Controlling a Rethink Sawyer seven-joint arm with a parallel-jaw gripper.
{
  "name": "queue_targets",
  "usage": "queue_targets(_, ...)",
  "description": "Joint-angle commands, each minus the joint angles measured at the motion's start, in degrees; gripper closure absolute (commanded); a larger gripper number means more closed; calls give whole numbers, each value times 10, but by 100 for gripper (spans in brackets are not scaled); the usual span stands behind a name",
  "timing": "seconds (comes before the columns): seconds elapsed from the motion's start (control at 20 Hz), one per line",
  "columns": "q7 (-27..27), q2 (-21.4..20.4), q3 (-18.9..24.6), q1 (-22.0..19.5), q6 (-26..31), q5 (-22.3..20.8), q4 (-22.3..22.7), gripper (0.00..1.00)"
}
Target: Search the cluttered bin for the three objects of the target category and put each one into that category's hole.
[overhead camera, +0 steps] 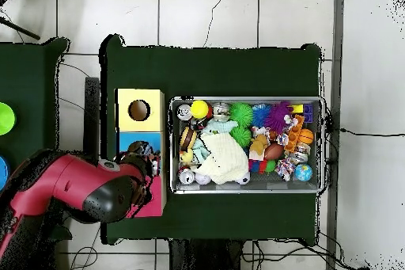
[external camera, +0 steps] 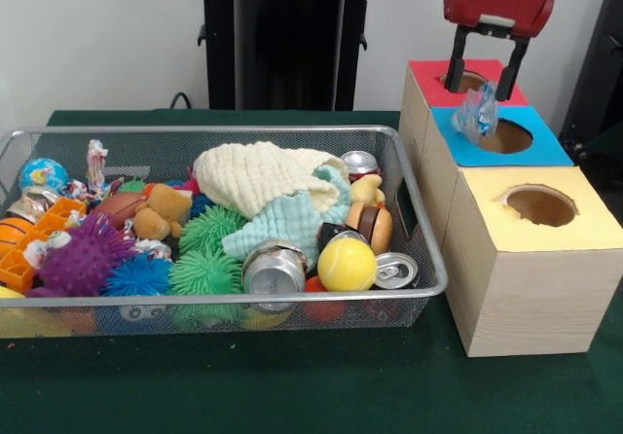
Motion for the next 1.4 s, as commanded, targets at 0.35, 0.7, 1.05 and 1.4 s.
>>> queue_targets(0.35,228,-39,118,3,13,9,-19,0)
queue_targets(0.7,217,-149,296,34,158,-46,-29,0)
queue_targets(1.05,223,-128,261,27,111,-37,-35,0)
queue_targets(1.4,211,-38,80,-6,-45,14,-46,0)
